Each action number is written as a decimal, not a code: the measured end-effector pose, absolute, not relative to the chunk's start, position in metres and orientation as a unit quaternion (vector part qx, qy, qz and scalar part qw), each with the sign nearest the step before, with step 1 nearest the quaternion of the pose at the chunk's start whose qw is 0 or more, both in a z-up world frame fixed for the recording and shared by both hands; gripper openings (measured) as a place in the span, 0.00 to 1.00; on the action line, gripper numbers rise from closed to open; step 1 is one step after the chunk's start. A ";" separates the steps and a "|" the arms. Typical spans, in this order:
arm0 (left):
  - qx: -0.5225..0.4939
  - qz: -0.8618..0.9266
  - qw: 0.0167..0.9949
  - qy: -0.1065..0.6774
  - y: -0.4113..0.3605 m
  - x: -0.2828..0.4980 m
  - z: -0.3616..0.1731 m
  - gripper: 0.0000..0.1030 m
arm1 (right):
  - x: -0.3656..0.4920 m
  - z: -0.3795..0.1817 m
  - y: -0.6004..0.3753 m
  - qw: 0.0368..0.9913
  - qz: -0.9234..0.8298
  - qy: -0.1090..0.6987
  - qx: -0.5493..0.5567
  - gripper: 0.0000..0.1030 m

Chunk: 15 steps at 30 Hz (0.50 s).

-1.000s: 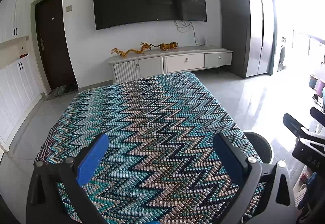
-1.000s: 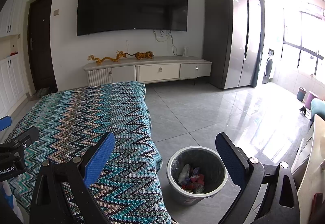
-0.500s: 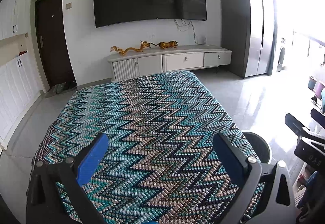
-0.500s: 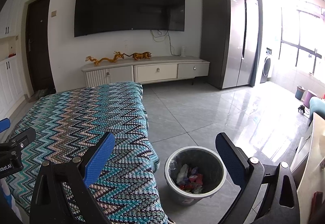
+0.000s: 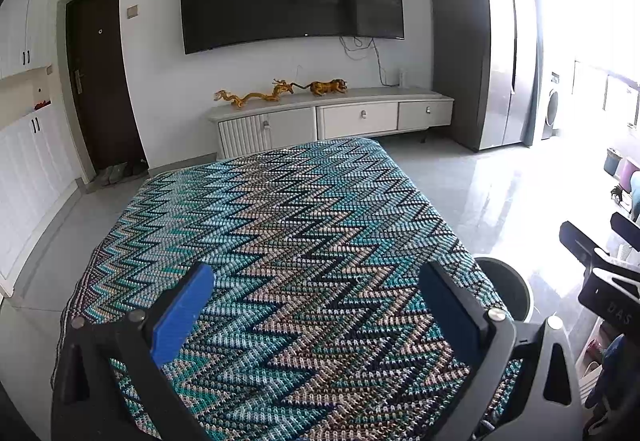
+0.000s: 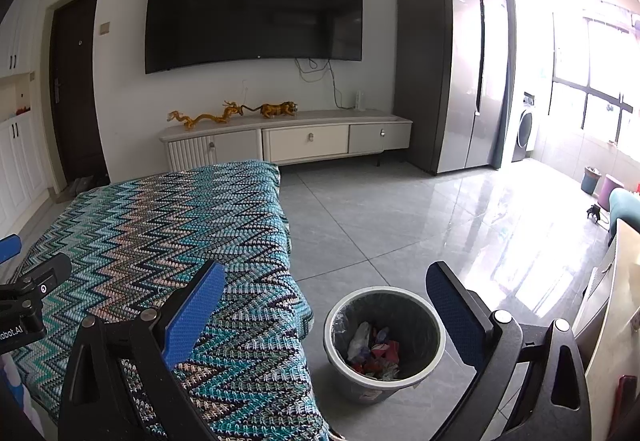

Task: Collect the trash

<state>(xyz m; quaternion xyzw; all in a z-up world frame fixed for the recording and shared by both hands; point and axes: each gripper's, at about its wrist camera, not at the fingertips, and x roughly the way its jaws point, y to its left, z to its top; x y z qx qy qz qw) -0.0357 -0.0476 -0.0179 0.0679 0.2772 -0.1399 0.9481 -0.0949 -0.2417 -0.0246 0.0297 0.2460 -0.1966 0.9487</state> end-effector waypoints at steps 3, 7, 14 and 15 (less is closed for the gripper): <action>0.068 -0.140 0.948 0.277 -0.048 -0.036 -0.018 1.00 | -0.095 -0.025 -0.241 0.949 -0.196 0.246 0.029 0.97; 0.069 -0.140 0.948 0.277 -0.048 -0.036 -0.018 1.00 | -0.095 -0.026 -0.241 0.948 -0.197 0.247 0.029 0.97; 0.069 -0.141 0.948 0.278 -0.048 -0.036 -0.019 1.00 | -0.094 -0.028 -0.239 0.948 -0.195 0.250 0.030 0.97; 0.070 -0.141 0.948 0.278 -0.048 -0.036 -0.020 1.00 | -0.094 -0.029 -0.239 0.948 -0.195 0.251 0.030 0.97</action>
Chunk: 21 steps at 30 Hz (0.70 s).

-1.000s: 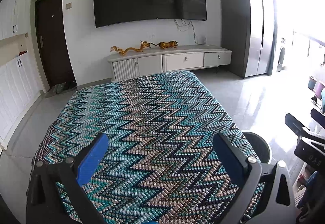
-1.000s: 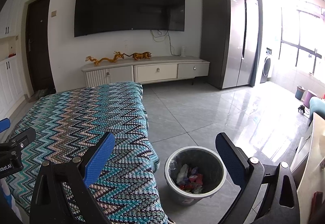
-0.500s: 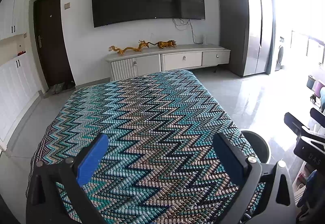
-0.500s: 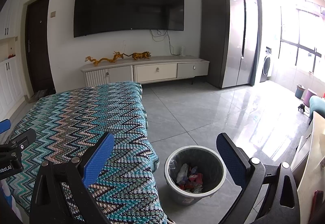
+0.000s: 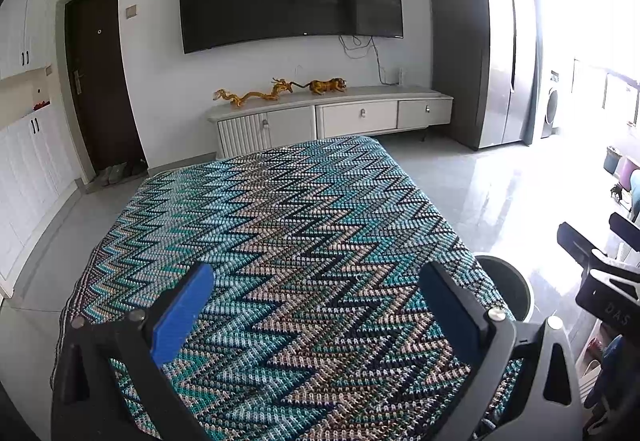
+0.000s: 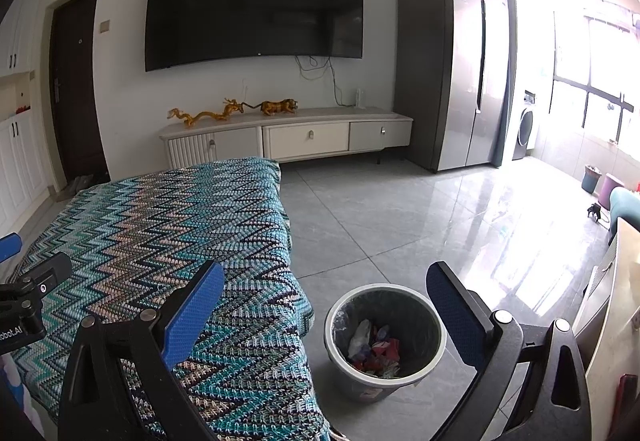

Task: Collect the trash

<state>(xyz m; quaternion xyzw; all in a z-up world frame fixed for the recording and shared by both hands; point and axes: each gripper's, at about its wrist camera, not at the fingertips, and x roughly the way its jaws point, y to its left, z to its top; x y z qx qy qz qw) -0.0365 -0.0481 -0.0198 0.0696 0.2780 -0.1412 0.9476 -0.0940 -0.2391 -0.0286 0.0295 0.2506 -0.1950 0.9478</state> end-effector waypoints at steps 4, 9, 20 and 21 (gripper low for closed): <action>0.069 -0.141 0.948 0.278 -0.048 -0.037 -0.020 1.00 | -0.094 -0.029 -0.237 0.948 -0.194 0.251 0.028 0.97; 0.070 -0.143 0.947 0.279 -0.048 -0.036 -0.021 1.00 | -0.094 -0.029 -0.237 0.948 -0.195 0.252 0.028 0.97; 0.075 -0.151 0.947 0.275 -0.048 -0.036 -0.023 1.00 | -0.094 -0.029 -0.237 0.947 -0.195 0.252 0.028 0.97; 0.074 -0.151 0.946 0.275 -0.048 -0.036 -0.023 1.00 | -0.094 -0.029 -0.237 0.948 -0.195 0.252 0.028 0.97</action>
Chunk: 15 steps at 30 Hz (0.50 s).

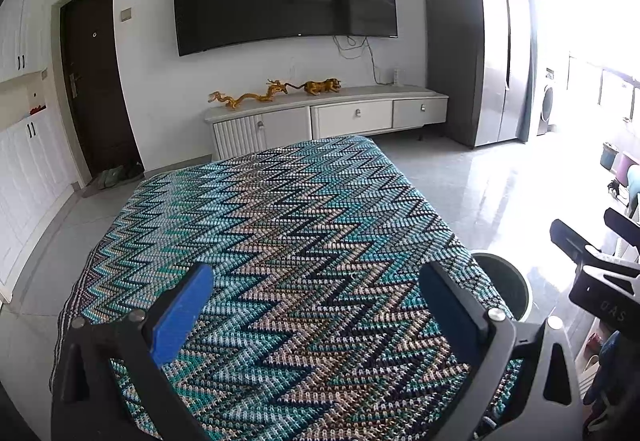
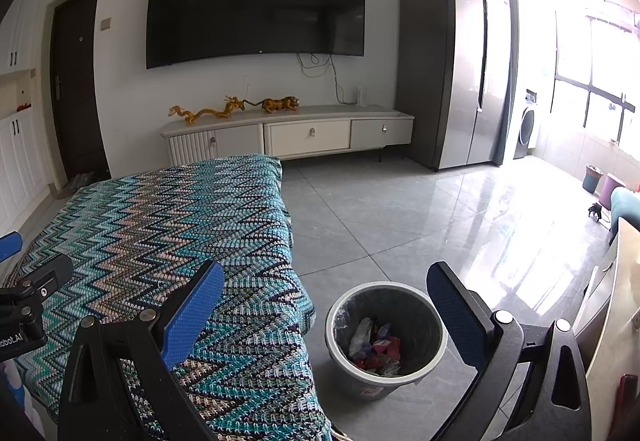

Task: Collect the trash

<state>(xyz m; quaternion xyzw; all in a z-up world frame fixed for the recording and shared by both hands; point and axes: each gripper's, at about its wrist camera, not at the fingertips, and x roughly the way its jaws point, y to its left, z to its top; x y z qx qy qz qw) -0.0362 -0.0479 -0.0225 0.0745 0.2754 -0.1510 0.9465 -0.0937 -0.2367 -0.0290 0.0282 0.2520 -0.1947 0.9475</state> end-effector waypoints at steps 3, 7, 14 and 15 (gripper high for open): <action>0.075 -0.153 0.946 0.274 -0.047 -0.036 -0.023 1.00 | -0.094 -0.029 -0.237 0.947 -0.195 0.252 0.028 0.97; 0.074 -0.154 0.946 0.275 -0.047 -0.036 -0.023 1.00 | -0.094 -0.029 -0.237 0.947 -0.195 0.252 0.029 0.97; 0.073 -0.153 0.945 0.279 -0.046 -0.034 -0.025 1.00 | -0.094 -0.029 -0.237 0.947 -0.195 0.253 0.029 0.97; 0.073 -0.152 0.945 0.280 -0.046 -0.034 -0.025 1.00 | -0.094 -0.029 -0.237 0.947 -0.195 0.253 0.029 0.97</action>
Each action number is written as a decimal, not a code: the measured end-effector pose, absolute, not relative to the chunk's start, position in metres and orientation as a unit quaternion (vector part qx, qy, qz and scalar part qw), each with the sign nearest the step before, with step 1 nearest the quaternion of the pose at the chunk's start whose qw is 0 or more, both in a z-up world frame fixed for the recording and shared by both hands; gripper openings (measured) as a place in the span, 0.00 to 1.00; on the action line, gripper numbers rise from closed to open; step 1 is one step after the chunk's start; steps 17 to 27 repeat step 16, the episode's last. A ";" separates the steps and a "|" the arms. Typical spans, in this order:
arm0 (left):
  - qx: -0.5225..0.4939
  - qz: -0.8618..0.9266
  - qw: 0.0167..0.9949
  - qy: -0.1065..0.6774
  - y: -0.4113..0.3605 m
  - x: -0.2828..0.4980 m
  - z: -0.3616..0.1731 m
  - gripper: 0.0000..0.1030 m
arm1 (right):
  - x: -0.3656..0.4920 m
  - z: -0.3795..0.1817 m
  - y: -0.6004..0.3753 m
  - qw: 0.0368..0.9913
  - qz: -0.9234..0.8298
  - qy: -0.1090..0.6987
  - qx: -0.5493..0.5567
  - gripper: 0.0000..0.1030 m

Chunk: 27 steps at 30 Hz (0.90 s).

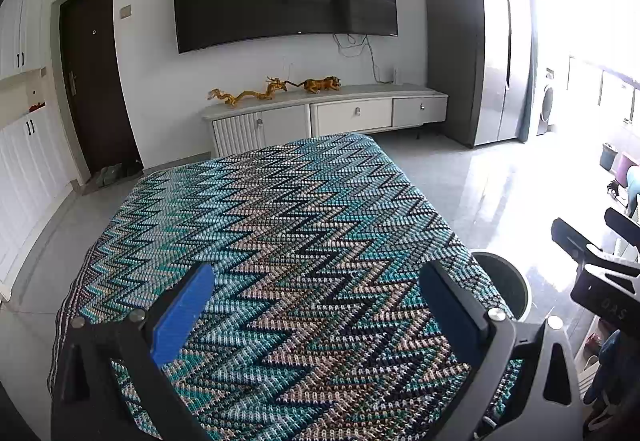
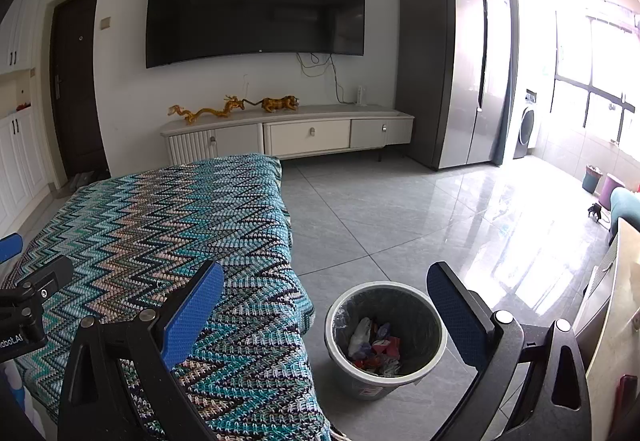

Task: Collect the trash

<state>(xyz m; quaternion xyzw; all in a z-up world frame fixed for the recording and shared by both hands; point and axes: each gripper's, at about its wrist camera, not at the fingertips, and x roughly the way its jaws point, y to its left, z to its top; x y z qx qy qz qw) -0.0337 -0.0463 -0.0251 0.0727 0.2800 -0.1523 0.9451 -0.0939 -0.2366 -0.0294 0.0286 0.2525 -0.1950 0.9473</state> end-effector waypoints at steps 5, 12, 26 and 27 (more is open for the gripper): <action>0.069 -0.150 0.945 0.284 -0.044 -0.032 -0.026 1.00 | -0.094 -0.029 -0.237 0.947 -0.195 0.253 0.028 0.97; 0.069 -0.149 0.945 0.283 -0.043 -0.032 -0.025 1.00 | -0.094 -0.030 -0.237 0.947 -0.196 0.252 0.029 0.97; 0.069 -0.149 0.944 0.285 -0.042 -0.031 -0.024 1.00 | -0.096 -0.030 -0.239 0.947 -0.198 0.252 0.031 0.97; 0.069 -0.149 0.944 0.285 -0.042 -0.031 -0.024 1.00 | -0.096 -0.030 -0.239 0.947 -0.198 0.252 0.031 0.97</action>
